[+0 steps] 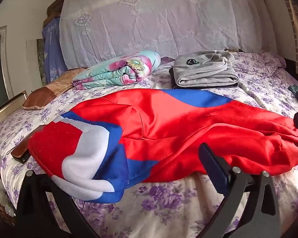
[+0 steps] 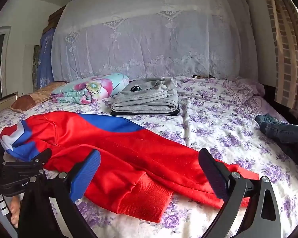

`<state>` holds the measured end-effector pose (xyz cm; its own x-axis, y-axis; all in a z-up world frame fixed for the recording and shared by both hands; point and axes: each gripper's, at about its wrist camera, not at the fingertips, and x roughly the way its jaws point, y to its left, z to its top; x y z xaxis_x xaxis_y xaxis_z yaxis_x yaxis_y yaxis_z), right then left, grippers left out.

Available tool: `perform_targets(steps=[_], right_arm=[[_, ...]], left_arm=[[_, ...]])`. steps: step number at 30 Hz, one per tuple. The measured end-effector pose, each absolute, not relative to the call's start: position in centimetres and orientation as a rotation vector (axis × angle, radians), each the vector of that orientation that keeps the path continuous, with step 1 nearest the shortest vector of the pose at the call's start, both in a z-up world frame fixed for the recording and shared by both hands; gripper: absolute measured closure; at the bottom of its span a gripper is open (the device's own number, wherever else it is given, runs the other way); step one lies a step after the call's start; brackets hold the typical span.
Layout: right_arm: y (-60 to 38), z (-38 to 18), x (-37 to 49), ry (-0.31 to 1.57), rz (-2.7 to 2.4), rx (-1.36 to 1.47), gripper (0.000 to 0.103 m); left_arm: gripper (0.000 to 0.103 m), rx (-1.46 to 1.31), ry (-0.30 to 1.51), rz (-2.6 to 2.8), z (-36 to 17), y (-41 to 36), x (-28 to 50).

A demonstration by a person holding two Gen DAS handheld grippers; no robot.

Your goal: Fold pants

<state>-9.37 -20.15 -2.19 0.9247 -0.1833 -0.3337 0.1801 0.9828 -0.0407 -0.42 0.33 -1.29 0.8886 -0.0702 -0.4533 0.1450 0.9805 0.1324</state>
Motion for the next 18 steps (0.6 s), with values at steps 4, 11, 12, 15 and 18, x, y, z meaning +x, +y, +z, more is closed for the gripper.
perform_targets(steps=[4, 11, 12, 15, 18], right_arm=[[-19.9, -1.4, -9.5, 0.345, -0.182, -0.013, 0.003], [-20.4, -1.3, -9.3, 0.358, -0.180, 0.011, 0.003], [-20.4, -1.3, -9.3, 0.359, -0.180, 0.011, 0.003], [-20.4, -1.3, -9.3, 0.357, -0.180, 0.009, 0.003], [-20.5, -1.2, -9.3, 0.359, -0.179, 0.010, 0.003]], left_arm=[[0.005, 0.125, 0.446, -0.111, -1.7, 0.9, -1.1], [0.005, 0.054, 0.435, -0.109, -1.6, 2.3, -1.3], [0.005, 0.051, 0.438, -0.106, -1.6, 2.3, -1.3], [0.005, 0.049, 0.452, -0.103, -1.7, 2.3, -1.1], [0.005, 0.049, 0.454, -0.102, -1.7, 2.4, -1.2]])
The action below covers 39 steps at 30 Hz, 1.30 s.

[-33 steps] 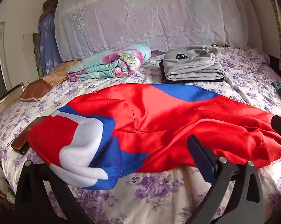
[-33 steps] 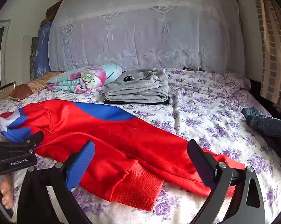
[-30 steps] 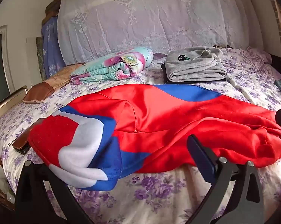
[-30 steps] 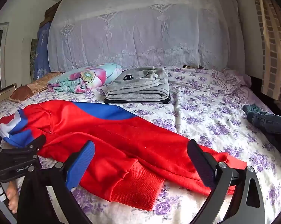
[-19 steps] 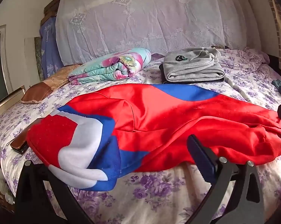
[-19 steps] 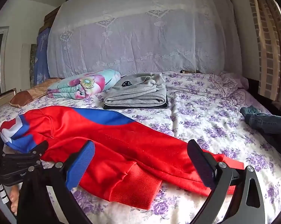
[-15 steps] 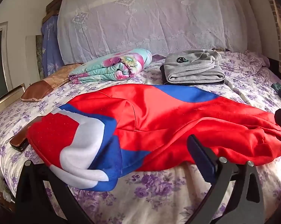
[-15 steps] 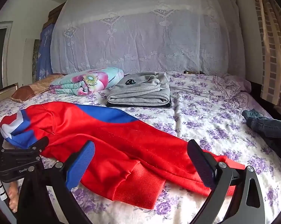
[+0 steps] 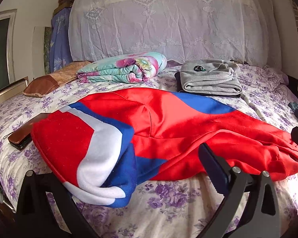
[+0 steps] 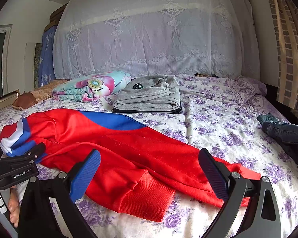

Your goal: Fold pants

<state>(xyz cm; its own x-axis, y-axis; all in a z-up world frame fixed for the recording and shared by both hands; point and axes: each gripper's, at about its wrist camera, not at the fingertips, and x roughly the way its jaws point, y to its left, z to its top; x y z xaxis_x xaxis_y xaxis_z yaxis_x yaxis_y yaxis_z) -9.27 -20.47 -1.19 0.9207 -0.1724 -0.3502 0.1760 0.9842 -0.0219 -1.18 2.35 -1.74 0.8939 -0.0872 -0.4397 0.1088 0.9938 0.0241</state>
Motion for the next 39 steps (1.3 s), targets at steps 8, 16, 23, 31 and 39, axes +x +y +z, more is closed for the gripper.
perform_targets(steps=[8, 16, 23, 31, 39], right_arm=[[-20.34, -1.30, -9.33, 0.358, -0.180, 0.009, 0.003], [-20.39, -1.31, -9.32, 0.358, -0.179, 0.011, 0.003], [-20.44, -1.41, -9.32, 0.359, -0.178, 0.013, 0.003], [-20.44, -1.41, -9.33, 0.361, -0.177, 0.014, 0.003], [-20.42, -1.45, -9.35, 0.363, -0.176, 0.018, 0.003]], left_arm=[[0.005, 0.049, 0.455, -0.102, -1.70, 2.33, -1.10], [0.005, 0.056, 0.458, -0.099, -1.88, 2.27, -1.09], [0.005, 0.058, 0.459, -0.099, -1.95, 2.28, -1.09], [0.005, 0.057, 0.461, -0.100, -1.89, 2.28, -1.08], [0.005, 0.058, 0.461, -0.100, -1.82, 2.26, -1.07]])
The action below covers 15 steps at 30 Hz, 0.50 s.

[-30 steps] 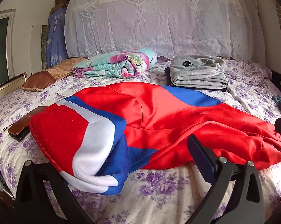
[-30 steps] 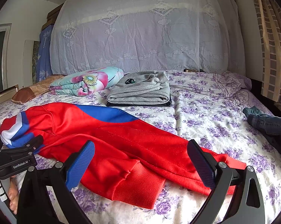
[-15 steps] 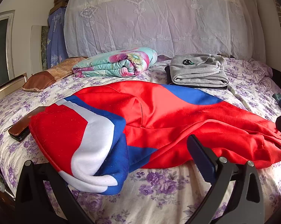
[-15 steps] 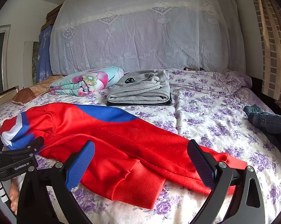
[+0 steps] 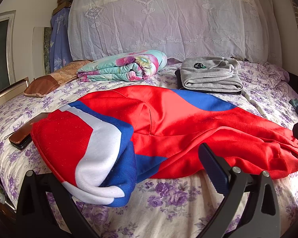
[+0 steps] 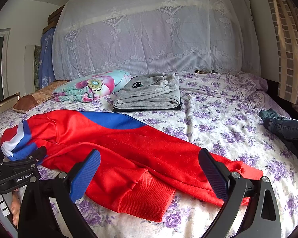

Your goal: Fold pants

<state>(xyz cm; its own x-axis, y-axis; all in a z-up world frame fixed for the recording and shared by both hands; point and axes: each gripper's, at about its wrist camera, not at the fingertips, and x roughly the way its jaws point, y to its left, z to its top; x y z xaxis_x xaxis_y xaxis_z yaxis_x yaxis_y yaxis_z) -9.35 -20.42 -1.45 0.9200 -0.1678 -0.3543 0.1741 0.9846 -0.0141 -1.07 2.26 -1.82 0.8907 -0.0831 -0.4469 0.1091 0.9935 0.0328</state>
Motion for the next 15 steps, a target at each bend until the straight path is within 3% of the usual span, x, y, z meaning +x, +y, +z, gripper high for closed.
perform_targets(steps=[15], right_arm=[[-20.63, -1.65, -9.24, 0.365, -0.172, 0.025, 0.003]], left_arm=[[0.005, 0.057, 0.464, -0.099, -1.69, 2.18, -1.03]])
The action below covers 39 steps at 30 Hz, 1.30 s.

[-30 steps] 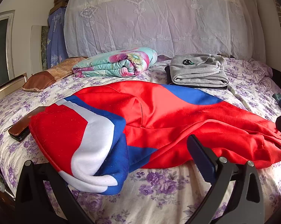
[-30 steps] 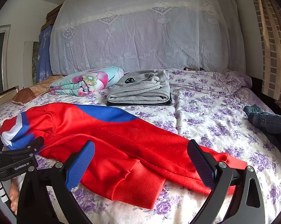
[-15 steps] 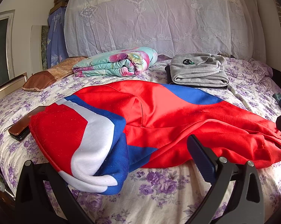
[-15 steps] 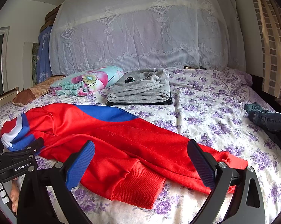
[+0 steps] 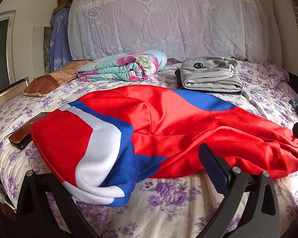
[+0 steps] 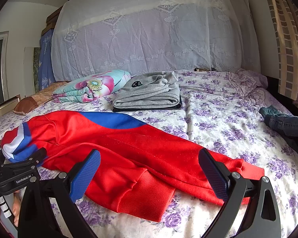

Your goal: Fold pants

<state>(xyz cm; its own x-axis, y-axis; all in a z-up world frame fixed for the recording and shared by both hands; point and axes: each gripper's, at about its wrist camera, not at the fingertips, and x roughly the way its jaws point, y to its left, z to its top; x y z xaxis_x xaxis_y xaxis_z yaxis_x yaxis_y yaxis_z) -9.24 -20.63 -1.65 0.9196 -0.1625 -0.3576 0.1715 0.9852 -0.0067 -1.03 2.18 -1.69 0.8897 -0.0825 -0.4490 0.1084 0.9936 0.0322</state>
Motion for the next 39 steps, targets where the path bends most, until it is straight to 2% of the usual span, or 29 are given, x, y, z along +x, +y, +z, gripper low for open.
perform_targets(steps=[15, 22, 25, 30, 34, 37, 39], right_arm=[[-20.1, -2.3, -9.2, 0.378, -0.158, 0.056, 0.003], [-21.5, -2.4, -9.4, 0.423, -0.127, 0.172, 0.003], [-22.3, -2.6, -9.1, 0.453, -0.107, 0.242, 0.003], [-23.6, -2.6, -10.4, 0.464, -0.096, 0.313, 0.003], [-24.7, -2.1, -13.5, 0.509, -0.095, 0.252, 0.003], [-27.1, -2.7, -15.3, 0.577, -0.205, 0.158, 0.003], [-28.8, -3.4, -16.1, 0.655, -0.225, 0.201, 0.003]], left_arm=[[0.005, 0.036, 0.511, -0.135, -2.5, 2.8, -0.9], [0.005, -0.131, 0.722, -0.255, -5.2, 9.6, -0.2], [0.005, -0.232, 0.728, -0.372, -4.4, 12.4, -0.6], [0.005, -0.280, 0.704, -0.266, -2.0, 15.4, 0.6], [0.005, -0.354, 0.775, -0.205, -4.2, 17.9, 2.5], [0.004, -0.228, 0.706, -0.156, -4.8, 16.4, 2.0], [0.004, -0.112, 0.679, -0.104, -5.1, 14.7, 1.6]])
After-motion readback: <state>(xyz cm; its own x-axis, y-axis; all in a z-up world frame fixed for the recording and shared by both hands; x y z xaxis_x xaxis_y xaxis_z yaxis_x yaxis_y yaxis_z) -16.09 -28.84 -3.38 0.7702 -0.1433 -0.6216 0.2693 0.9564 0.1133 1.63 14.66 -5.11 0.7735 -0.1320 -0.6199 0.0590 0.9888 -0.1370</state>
